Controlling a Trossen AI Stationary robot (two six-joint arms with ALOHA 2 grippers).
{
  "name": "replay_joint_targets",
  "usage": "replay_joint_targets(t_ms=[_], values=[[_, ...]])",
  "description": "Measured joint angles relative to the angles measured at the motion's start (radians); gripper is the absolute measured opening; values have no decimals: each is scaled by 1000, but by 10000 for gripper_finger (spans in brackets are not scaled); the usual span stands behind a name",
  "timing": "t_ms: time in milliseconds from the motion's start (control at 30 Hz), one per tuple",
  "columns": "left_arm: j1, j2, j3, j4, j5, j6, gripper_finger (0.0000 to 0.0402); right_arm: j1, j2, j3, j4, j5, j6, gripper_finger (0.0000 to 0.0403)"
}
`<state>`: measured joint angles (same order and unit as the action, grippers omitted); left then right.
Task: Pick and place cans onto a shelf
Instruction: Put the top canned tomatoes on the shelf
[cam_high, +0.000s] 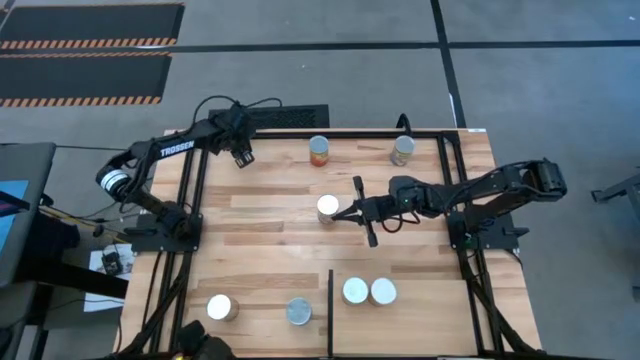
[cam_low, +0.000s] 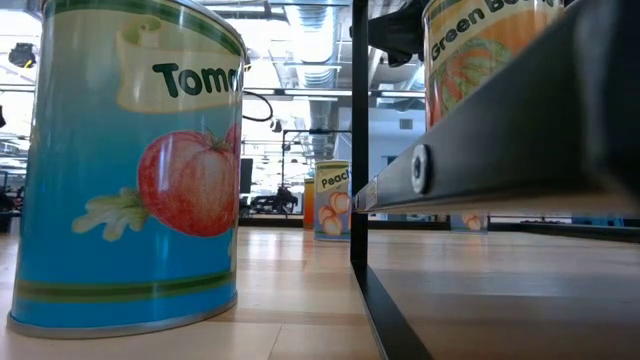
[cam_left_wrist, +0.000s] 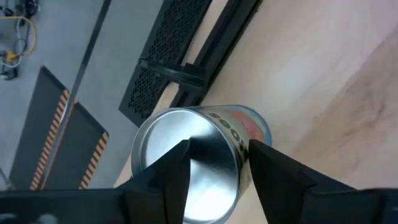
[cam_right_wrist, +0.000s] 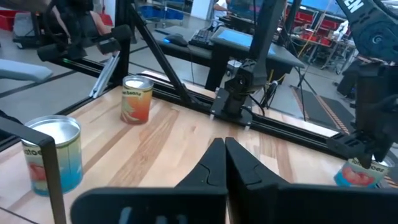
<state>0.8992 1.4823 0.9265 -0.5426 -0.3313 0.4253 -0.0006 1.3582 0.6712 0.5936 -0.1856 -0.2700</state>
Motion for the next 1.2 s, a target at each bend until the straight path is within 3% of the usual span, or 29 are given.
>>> replay_joint_targets(t_ms=[300,633,767,933,1200], values=[[18,-1,4,-3,30,42,11,1,0,0,12,0,7,7],[-29,-162,52,-162,267,-4,0,33,-23,0,9,4,7,7],[-125,-248,81,-229,275,-21,0,57,-71,0,-34,16,8,7],[-304,-329,117,-241,275,-83,0,119,-157,0,-171,147,8,7],[-571,-282,246,-152,270,-177,0,257,-290,0,-396,386,24,5]])
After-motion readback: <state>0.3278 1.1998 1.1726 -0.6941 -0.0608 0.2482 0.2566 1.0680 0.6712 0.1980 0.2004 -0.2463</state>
